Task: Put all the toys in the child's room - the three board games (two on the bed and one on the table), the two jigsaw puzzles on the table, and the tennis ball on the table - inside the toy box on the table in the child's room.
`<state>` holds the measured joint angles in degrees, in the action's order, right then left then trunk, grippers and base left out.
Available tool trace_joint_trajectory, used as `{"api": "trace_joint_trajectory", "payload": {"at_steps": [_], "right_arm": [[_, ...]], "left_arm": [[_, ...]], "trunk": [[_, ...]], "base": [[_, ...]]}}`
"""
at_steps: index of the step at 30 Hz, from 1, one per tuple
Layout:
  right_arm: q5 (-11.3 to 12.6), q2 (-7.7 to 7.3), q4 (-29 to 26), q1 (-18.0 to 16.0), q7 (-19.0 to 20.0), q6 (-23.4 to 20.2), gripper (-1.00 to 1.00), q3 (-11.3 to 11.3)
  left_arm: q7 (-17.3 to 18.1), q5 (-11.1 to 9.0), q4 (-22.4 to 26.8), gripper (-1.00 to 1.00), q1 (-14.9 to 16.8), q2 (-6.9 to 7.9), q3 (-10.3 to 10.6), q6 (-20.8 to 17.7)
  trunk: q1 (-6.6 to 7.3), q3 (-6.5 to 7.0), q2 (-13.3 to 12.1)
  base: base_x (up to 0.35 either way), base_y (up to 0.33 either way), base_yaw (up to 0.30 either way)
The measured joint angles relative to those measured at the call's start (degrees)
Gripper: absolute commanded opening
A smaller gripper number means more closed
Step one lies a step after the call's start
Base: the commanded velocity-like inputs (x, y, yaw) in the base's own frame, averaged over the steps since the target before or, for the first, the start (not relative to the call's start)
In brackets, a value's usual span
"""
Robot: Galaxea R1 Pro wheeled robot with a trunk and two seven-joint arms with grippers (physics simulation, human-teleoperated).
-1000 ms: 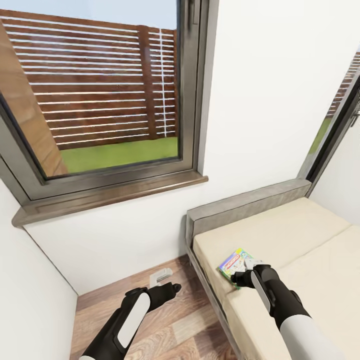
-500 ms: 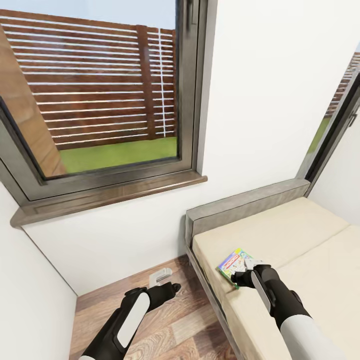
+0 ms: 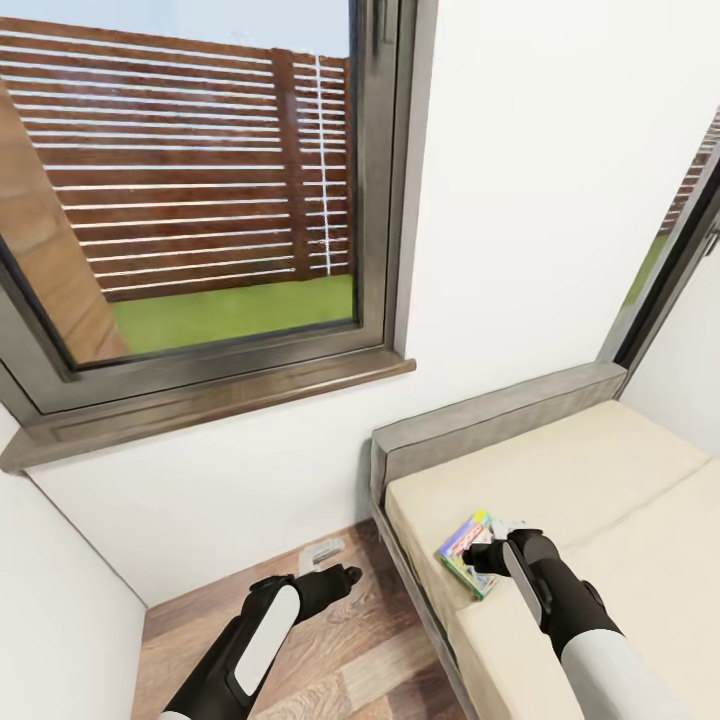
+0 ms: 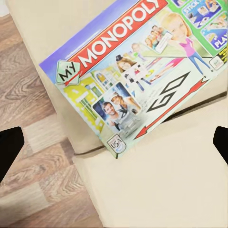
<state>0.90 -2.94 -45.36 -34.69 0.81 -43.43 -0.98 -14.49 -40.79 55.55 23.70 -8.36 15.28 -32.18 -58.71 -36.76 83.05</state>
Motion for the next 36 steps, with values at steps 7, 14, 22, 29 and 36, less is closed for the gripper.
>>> {"api": "trace_joint_trajectory", "payload": {"at_steps": [7,14,22,29,36], "right_arm": [[0.04,-0.26,0.0,0.0,0.02,0.01,1.0,-0.02],[0.08,-0.46,-0.01,-0.12,-0.06,-0.09,1.0,-0.12],[0.38,-0.73,-0.01,-0.62,-0.03,-0.43,1.0,-0.2],[1.54,-1.8,0.19,-1.1,0.02,-0.62,1.0,-1.82],[2.87,-3.71,2.17,-3.88,-0.03,-1.92,1.0,-4.94]], "left_arm": [[0.0,0.0,-0.02,1.0,0.0,0.04,-0.18,-0.02],[0.03,-0.31,-0.21,1.0,-0.05,0.09,-0.86,-0.07],[-0.81,-2.29,-0.86,1.0,-0.16,0.37,-3.77,-0.17],[-1.74,-5.21,-1.86,1.0,-0.1,1.16,-7.23,-0.28],[-4.99,-10.46,-1.42,1.0,0.07,1.24,-9.82,-0.83]], "trunk": [[-0.01,0.0,0.0],[-0.02,0.0,0.0],[-0.02,0.0,0.0],[-0.02,0.0,0.0],[-0.02,0.0,0.0]], "base": [[0.109,0.0,-0.001],[0.039,0.0,0.0],[0.011,0.0,0.0],[0.004,0.0,0.0],[0.0,0.0,0.0]]}}
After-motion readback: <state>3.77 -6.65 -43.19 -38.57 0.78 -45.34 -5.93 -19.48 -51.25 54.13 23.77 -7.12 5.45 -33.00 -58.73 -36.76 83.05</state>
